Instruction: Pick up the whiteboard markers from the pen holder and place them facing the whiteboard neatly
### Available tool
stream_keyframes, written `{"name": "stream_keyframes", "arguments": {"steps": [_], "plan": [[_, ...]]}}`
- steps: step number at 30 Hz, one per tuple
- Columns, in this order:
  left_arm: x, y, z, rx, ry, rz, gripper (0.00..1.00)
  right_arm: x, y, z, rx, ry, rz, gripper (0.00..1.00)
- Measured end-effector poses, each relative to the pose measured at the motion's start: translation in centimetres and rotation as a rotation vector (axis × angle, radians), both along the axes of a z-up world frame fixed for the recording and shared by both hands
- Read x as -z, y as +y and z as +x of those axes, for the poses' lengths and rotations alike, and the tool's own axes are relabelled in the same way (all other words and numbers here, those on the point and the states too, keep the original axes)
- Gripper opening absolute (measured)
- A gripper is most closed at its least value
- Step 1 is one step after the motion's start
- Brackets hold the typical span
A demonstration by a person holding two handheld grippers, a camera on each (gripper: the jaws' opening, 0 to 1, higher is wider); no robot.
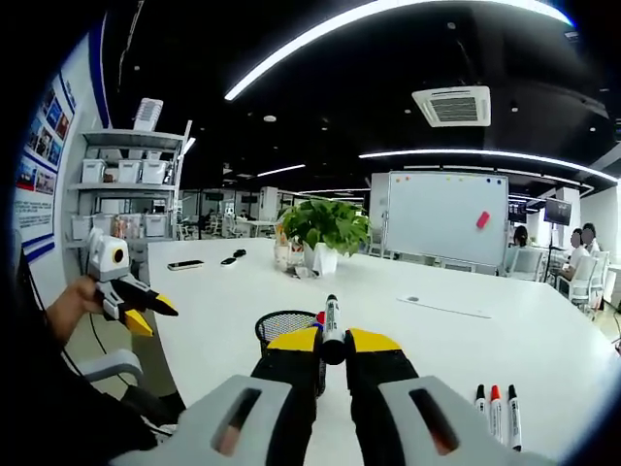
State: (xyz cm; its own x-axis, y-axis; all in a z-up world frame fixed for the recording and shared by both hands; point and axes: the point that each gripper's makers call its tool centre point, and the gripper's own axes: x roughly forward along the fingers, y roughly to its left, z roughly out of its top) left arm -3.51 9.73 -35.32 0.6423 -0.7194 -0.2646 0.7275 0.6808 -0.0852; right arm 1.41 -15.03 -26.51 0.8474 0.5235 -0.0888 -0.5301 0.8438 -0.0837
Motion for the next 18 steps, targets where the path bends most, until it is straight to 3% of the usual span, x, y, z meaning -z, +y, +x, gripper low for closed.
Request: {"name": "stream_keyframes", "arguments": {"steps": [12, 18], "plan": [[-0.23, 0.15, -0.02, -0.002, -0.004, 0.001, 0.48, -0.03, -0.95, 0.22, 0.026, -0.006, -0.015, 0.13], [-0.25, 0.12, -0.02, 0.000, -0.005, -0.001, 0.48, -0.79, -0.92, -0.19, -0.005, -0.011, 0.031, 0.13]]}}
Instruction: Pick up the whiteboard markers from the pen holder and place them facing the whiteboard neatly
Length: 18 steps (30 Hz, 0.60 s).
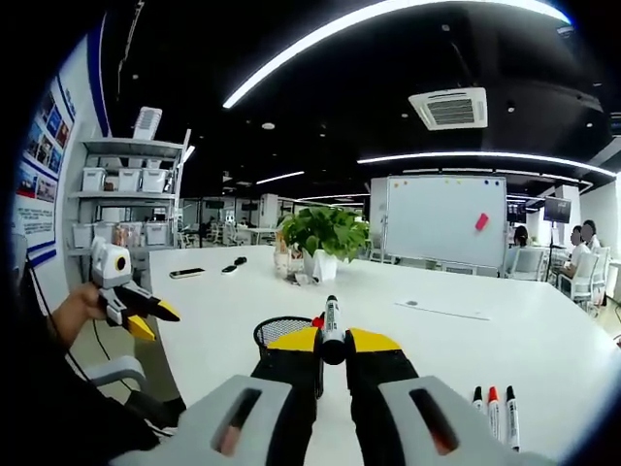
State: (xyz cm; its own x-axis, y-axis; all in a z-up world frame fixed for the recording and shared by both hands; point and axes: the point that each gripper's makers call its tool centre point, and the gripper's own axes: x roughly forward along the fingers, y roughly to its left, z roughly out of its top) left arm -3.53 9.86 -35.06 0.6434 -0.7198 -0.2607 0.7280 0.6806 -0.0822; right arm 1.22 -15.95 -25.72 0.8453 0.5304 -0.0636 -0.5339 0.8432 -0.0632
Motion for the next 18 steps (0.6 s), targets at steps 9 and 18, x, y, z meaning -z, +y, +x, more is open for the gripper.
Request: {"name": "stream_keyframes", "arguments": {"steps": [9, 18], "plan": [[-0.2, 0.1, 0.0, -0.003, -0.003, 0.001, 0.48, -0.1, -1.1, 0.1, 0.023, 0.005, 0.017, 0.13], [0.1, 0.5, 0.2, -0.038, 0.021, -0.013, 0.49, -0.1, -2.0, -0.3, 0.023, 0.028, 0.064, 0.13]]}}
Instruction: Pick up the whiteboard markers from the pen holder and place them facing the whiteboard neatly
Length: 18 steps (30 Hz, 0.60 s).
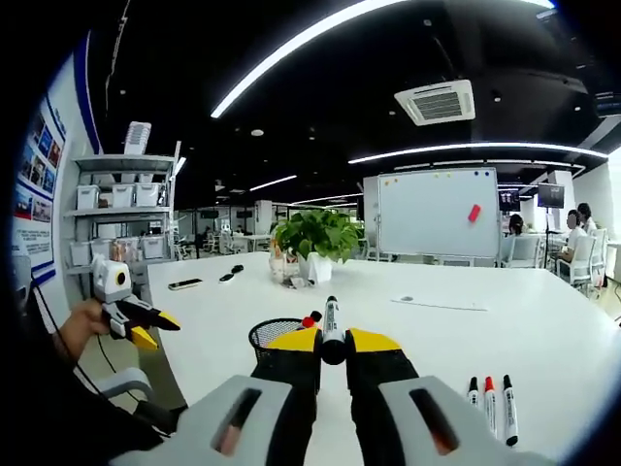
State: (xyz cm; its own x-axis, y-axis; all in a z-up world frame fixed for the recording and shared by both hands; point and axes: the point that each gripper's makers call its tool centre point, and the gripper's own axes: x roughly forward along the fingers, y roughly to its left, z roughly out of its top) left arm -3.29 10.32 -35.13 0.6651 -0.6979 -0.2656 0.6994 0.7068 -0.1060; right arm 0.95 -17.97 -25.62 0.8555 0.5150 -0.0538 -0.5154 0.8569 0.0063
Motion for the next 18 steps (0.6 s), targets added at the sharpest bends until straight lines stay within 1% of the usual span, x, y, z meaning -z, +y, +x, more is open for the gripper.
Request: {"name": "stream_keyframes", "arguments": {"steps": [1, 2, 5, 8, 12, 15, 18], "plan": [[0.0, 0.2, 0.1, -0.011, 0.004, -0.007, 0.49, 0.0, -0.1, 0.0, 0.002, 0.000, 0.001, 0.13], [-0.2, 0.7, 0.5, -0.043, 0.005, -0.027, 0.49, 0.0, -0.3, 0.1, 0.012, -0.003, -0.003, 0.13], [-0.6, 1.4, 0.8, -0.066, -0.006, -0.046, 0.50, -0.1, -1.0, 0.0, 0.025, -0.004, -0.002, 0.13], [-1.0, 1.6, 0.9, -0.077, -0.013, -0.058, 0.50, 0.0, -1.6, 0.1, 0.041, -0.002, -0.001, 0.13], [-1.3, 1.4, 0.7, -0.062, -0.025, -0.062, 0.50, 0.2, -2.3, 0.0, 0.053, 0.002, 0.007, 0.13], [-1.4, 0.9, 0.5, -0.041, -0.030, -0.053, 0.50, 0.3, -3.1, 0.1, 0.072, 0.004, 0.012, 0.13], [-1.6, 0.4, 0.2, -0.009, -0.042, -0.053, 0.46, 0.2, -3.5, 0.0, 0.088, 0.002, 0.014, 0.13]]}}
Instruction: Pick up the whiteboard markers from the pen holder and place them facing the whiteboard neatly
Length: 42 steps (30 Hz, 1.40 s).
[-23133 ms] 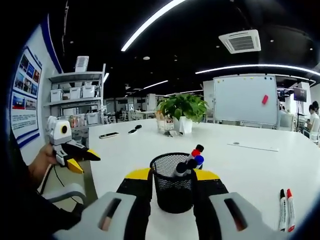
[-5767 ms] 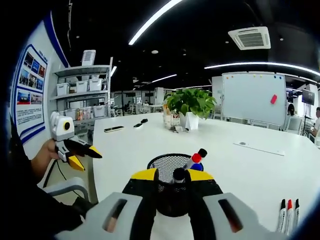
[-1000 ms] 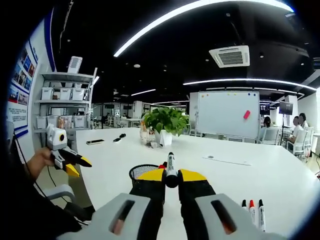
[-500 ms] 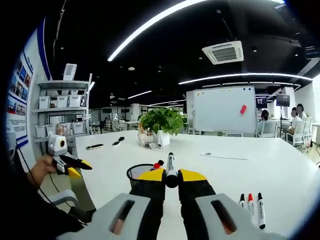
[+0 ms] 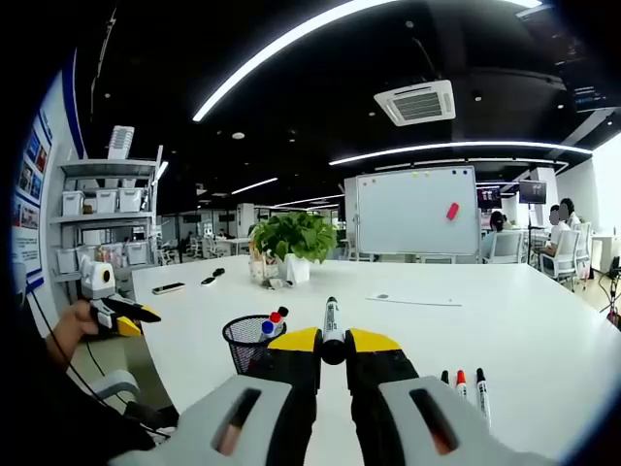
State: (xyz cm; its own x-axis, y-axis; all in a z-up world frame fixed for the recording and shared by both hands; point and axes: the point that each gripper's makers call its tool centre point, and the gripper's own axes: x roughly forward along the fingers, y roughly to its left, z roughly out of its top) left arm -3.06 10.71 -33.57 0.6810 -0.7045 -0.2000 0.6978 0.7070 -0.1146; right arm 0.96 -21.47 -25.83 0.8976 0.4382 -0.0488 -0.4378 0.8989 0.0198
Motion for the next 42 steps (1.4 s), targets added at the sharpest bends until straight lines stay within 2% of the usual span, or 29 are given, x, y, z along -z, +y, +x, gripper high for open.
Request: {"name": "stream_keyframes", "arguments": {"steps": [3, 11, 25, 33, 42], "plan": [[-0.2, -0.4, -0.1, 0.012, -0.007, -0.015, 0.46, -0.1, -0.6, 0.0, 0.018, -0.002, -0.005, 0.13], [-0.3, -0.6, -0.3, 0.022, -0.032, 0.025, 0.47, -0.5, -1.9, 0.0, 0.060, -0.023, -0.024, 0.13], [-0.1, -0.5, -0.2, 0.021, -0.030, 0.036, 0.46, -0.5, -5.0, 0.0, 0.134, -0.043, -0.029, 0.13], [0.4, -0.7, -0.3, 0.029, -0.014, 0.051, 0.46, 0.6, -6.1, 0.2, 0.152, -0.026, -0.103, 0.13], [0.2, -0.5, -0.3, 0.021, -0.019, 0.058, 0.46, 0.7, -7.9, 0.2, 0.211, -0.050, -0.118, 0.13]]}}
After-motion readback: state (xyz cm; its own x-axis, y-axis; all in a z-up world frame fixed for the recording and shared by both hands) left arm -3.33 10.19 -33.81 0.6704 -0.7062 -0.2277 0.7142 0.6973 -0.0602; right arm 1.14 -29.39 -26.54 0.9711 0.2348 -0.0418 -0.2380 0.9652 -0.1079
